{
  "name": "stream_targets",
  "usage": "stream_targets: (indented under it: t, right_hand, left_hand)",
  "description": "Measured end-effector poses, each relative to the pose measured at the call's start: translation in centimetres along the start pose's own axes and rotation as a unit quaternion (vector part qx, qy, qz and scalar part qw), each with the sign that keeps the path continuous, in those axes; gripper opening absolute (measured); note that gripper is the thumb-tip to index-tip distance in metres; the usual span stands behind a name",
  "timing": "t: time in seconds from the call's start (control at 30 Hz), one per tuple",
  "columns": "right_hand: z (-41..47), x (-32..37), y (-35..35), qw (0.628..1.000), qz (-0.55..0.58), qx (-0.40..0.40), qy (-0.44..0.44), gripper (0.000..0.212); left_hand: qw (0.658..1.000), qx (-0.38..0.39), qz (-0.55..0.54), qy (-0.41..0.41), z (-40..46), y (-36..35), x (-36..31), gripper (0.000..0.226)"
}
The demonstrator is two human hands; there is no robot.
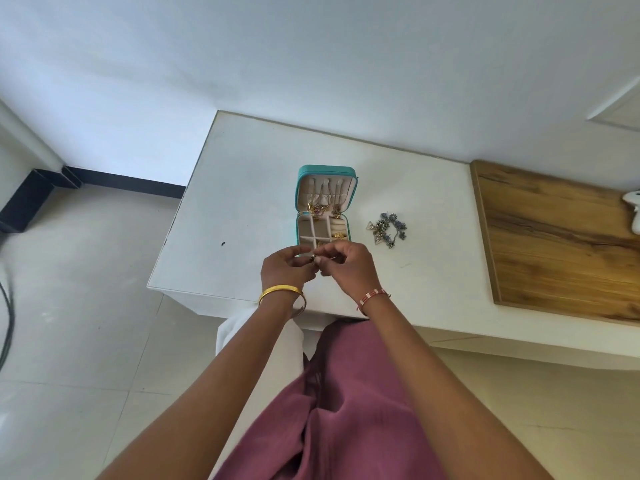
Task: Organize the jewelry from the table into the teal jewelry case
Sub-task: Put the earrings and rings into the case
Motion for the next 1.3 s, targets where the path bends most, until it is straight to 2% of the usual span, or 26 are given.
stream_targets:
  t: [0.13,0.23,0.37,0.47,0.63,0.73,0.87,0.97,1.13,1.3]
  right_hand:
    - [0.7,-0.2,1.1,0.997,0.07,-0.009,-0.03,0.015]
    - [1.6,-0.2,1.8,0.995,0.082,-0.046,-0.031,0.017]
    - [3.4,-0.4,1.7,0.996,-0.006,-0.09,-0.014,0.015]
    - [4.3,-0.3,1.2,0.992,-0.08,-0.102,0.005,0.01]
    - [4.1,-0.6,0.9,0.991,-0.089,-0.104,-0.004,0.013]
    - [3.2,-0.5,0.7,0.984,-0.163,-0.074,0.02,0.022]
    - [2.5,-0.2,-0.6,0.951,-0.301,0.03,0.056,0.031]
    - [2.4,-0.3,-1.1,0.928,-0.366,0.042,0.061,0.036]
    - [2.1,-0.3,-0.5,0.938,-0.34,-0.003,0.069,0.031]
    - [2.1,-0.7,-0.1,0.958,-0.281,-0.008,0.046,0.031]
  left_hand:
    - [0.999,0.02,-0.04,0.017,0.4,-0.4,-0.4,0.037]
    - [0.997,0.022,-0.065,0.021,0.6,-0.6,-0.7,0.032]
    - [0.997,-0.025,-0.065,0.021,0.8,-0.1,-0.1,0.021]
    - [0.995,-0.066,-0.067,0.018,0.2,0.2,0.6,0.021]
    - [0.993,-0.086,-0.084,0.021,-0.7,0.0,2.0,0.021]
    - [0.994,-0.077,-0.082,0.008,-1.1,-0.3,2.3,0.023]
    - [0.997,-0.064,-0.031,-0.023,-1.3,-0.7,2.5,0.026]
    - [0.998,-0.059,-0.005,-0.031,-1.4,-0.8,2.5,0.027]
    - [0.998,-0.057,-0.023,-0.024,-1.2,-0.8,2.7,0.028]
    - [0.997,-0.063,-0.032,-0.022,-1.3,-0.7,2.7,0.026]
Point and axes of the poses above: each hand's wrist, its own z-axis towards the middle knuckle, its own y-axis out of the back of the hand, x = y × z, the point moved 3 cm from there along z, towards the middle knuckle, and after that the axes turned 13 degrees about z, right-handed, at the moved point
